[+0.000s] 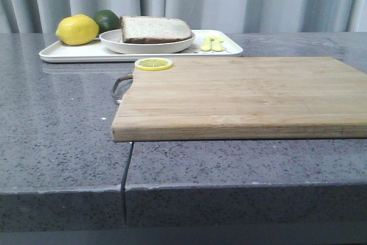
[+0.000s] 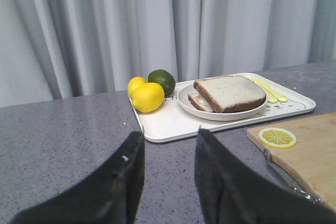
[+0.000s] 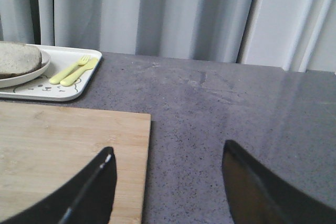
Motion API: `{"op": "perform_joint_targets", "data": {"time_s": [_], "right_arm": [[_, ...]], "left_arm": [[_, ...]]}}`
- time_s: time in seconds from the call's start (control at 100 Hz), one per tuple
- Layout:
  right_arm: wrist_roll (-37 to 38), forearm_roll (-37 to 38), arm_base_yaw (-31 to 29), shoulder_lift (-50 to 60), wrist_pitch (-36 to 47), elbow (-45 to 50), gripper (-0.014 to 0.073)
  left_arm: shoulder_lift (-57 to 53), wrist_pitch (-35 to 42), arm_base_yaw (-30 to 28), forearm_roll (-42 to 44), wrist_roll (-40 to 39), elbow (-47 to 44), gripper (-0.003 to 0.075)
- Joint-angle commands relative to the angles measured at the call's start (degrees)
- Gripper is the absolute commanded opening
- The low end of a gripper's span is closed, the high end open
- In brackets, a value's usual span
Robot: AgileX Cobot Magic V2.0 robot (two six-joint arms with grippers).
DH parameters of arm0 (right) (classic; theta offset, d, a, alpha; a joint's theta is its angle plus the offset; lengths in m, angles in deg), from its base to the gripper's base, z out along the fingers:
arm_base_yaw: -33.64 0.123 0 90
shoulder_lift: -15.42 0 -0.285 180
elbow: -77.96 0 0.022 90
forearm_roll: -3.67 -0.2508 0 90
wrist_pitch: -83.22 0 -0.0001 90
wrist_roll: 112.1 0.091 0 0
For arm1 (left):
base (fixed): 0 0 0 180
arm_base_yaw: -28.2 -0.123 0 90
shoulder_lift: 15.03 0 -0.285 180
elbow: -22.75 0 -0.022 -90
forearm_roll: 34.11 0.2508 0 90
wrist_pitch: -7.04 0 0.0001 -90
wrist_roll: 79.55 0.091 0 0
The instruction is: Place bread and move sandwich to tray
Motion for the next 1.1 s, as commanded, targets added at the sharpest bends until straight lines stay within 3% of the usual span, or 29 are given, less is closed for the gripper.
{"op": "perform_joint_targets", "data": {"time_s": [0.0,0.18,0.28,0.41,0.49,1.09], "right_arm": [[-0.6,0.7,-0.3,-0.4,3.7,-1.0,0.0447],[-0.6,1.2,-0.3,-0.4,3.3,-0.8,0.0413],[-0.6,1.9,-0.3,-0.4,3.3,-0.8,0.0272],[-0.6,1.9,-0.3,-0.4,3.2,-0.8,0.0003],[-0.6,1.9,-0.3,-0.4,3.1,-0.8,-0.0126],[-0.6,1.9,-0.3,-0.4,3.1,-0.8,-0.0116]], "left_arm": [[-0.9,5.5,0.4,-0.6,-0.1,-0.8,0.0209],[-0.9,5.6,0.4,-0.6,-0.1,-3.3,0.0198],[-0.9,5.6,0.4,-0.6,-0.1,-3.5,0.0134],[-0.9,5.6,0.4,-0.6,-0.1,-3.5,-0.001],[-0.9,5.6,0.4,-0.6,-0.1,-3.5,-0.0019],[-0.9,5.6,0.4,-0.6,-0.1,-3.5,-0.0019]]}}
